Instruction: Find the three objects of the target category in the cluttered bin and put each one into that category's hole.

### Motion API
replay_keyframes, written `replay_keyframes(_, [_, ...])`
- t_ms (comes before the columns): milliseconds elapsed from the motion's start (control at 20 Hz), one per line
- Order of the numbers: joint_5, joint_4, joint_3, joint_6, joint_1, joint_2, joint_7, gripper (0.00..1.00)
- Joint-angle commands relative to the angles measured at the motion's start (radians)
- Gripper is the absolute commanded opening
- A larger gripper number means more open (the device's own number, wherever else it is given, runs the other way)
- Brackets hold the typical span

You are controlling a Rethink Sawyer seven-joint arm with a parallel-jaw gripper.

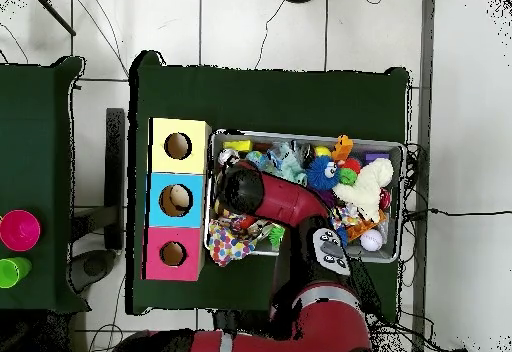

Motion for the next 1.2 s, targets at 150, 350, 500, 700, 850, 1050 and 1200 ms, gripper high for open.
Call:
replay_keyframes(150, [0.083, 0.079, 0.127, 0.147, -0.005, -0.016, 0.183, 1.00])
replay_keyframes(350, [0.096, 0.095, 0.137, 0.176, -0.007, -0.045, 0.184, 1.00])
replay_keyframes(500, [0.104, 0.109, 0.146, 0.168, -0.009, -0.051, 0.181, 1.00])
replay_keyframes(700, [0.104, 0.105, 0.155, 0.105, -0.010, -0.014, 0.178, 1.00])
replay_keyframes(850, [0.104, 0.089, 0.140, 0.073, 0.008, 0.013, 0.189, 1.00])
replay_keyframes(1050, [0.100, 0.065, 0.129, 0.024, 0.018, 0.055, 0.193, 1.00])
replay_keyframes(1200, [0.099, 0.045, 0.114, 0.005, 0.030, 0.077, 0.197, 1.00])
